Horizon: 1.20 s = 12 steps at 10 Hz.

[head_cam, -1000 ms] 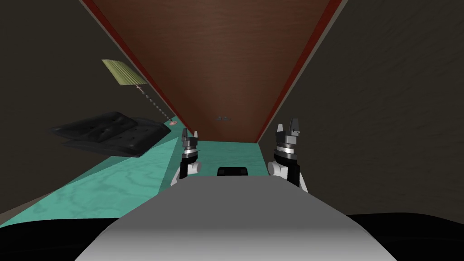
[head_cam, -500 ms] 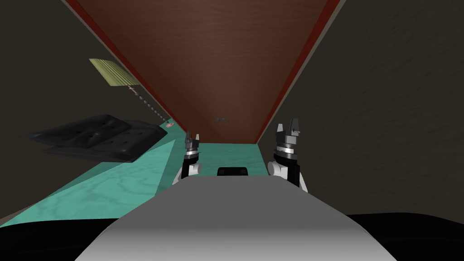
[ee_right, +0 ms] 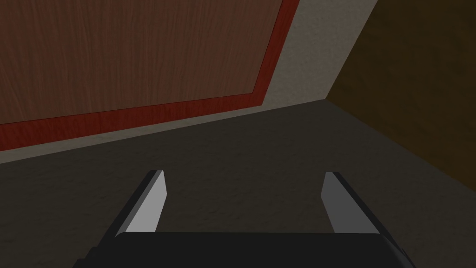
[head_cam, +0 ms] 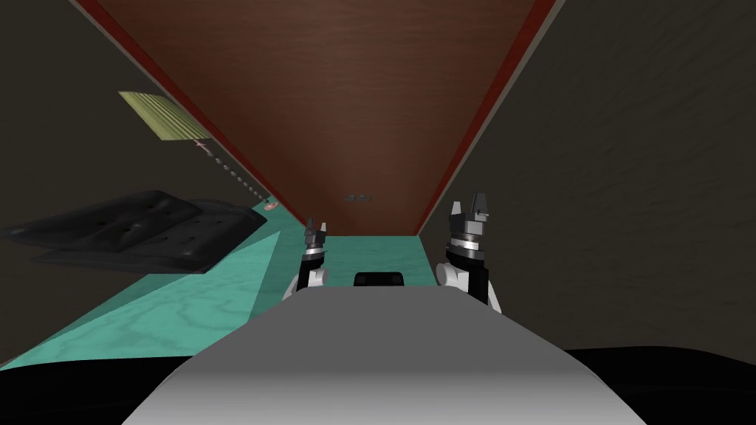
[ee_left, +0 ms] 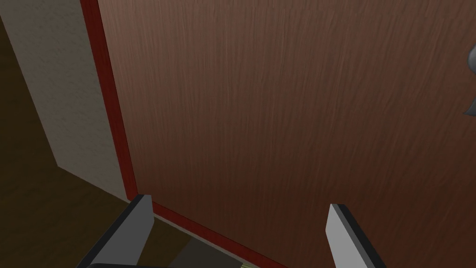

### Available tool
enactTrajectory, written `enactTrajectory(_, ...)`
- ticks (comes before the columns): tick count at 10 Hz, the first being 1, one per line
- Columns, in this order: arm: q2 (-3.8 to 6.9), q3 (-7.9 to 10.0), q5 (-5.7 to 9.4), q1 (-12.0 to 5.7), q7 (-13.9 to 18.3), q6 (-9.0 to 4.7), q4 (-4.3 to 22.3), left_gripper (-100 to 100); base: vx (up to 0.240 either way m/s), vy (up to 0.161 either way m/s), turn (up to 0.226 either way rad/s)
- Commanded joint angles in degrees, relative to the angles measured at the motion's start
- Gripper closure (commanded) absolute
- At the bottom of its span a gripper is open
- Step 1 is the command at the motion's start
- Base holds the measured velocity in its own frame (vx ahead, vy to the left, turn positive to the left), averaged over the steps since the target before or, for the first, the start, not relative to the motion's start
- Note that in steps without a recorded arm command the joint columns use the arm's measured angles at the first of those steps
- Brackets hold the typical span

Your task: Pull the door open

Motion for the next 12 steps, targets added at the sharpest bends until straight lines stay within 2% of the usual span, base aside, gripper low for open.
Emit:
enactTrajectory(1, 0.32, -0.02, 0.05, -0.37, 0.17, -0.62, 2.05, -100, 0.056, -0.007, -0.033)
enactTrajectory(12, 2.73, -0.38, 0.41, -2.52, 1.29, -3.52, 16.93, -100, 0.097, 0.002, -0.057)
